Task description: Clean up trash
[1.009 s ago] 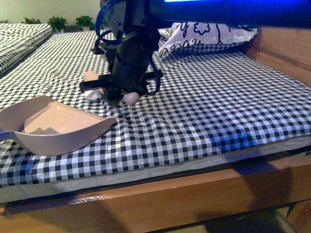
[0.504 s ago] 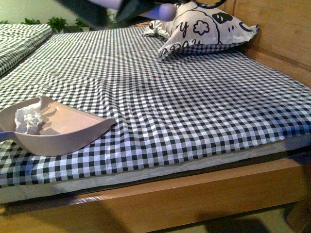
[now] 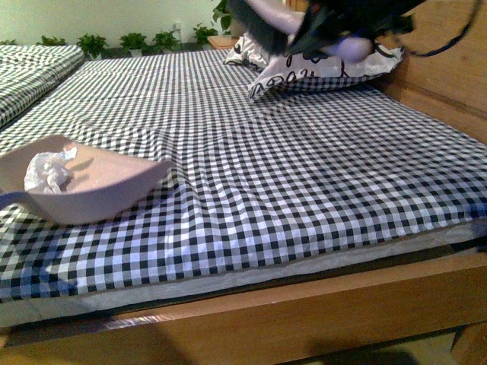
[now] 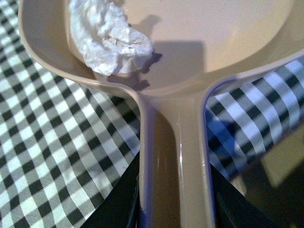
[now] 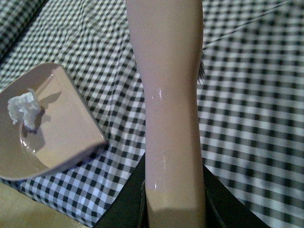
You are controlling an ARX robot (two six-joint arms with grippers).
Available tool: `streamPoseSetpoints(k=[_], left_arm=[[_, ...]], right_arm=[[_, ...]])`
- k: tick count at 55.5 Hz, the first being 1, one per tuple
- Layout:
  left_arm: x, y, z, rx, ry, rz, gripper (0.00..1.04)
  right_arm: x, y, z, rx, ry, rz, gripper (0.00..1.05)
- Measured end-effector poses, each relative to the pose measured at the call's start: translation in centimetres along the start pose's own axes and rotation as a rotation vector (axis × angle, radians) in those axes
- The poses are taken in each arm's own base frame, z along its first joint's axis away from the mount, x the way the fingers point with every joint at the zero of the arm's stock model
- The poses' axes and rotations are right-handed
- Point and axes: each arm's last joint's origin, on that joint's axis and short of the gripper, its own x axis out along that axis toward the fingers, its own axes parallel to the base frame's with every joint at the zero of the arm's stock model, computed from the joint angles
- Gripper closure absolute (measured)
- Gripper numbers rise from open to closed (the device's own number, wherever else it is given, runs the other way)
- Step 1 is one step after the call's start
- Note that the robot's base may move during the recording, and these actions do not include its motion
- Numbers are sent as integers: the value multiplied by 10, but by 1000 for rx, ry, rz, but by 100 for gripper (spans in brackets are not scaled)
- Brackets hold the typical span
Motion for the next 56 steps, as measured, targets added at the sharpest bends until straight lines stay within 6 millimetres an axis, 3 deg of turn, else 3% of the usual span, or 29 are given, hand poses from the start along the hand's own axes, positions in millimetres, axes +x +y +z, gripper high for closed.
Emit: streamPoseSetpoints(k=[9,20,27,32,38,56], left_arm=[[-25,11,33,-182,-156,204,79],[-54,15,57,-255,-239,374,79],[-83,13,77,-272,-311,498,79],[-102,7,90,-263,-361,551,79],[-133,-13,105,-243,-435,597,79],[-183,-71,97,-260,-524,646,79]], right_arm=[[-104,-40,12,69,-134,-83,85],[-176,-46,8,117,-218,-69,85],[-229,-37,4,129,-287,-51,85],[-255,-28,0,123,-321,-32,85],[-293,-10,-12,125,-365,-2,85],[-362,31,-40,119,-449,71,85]])
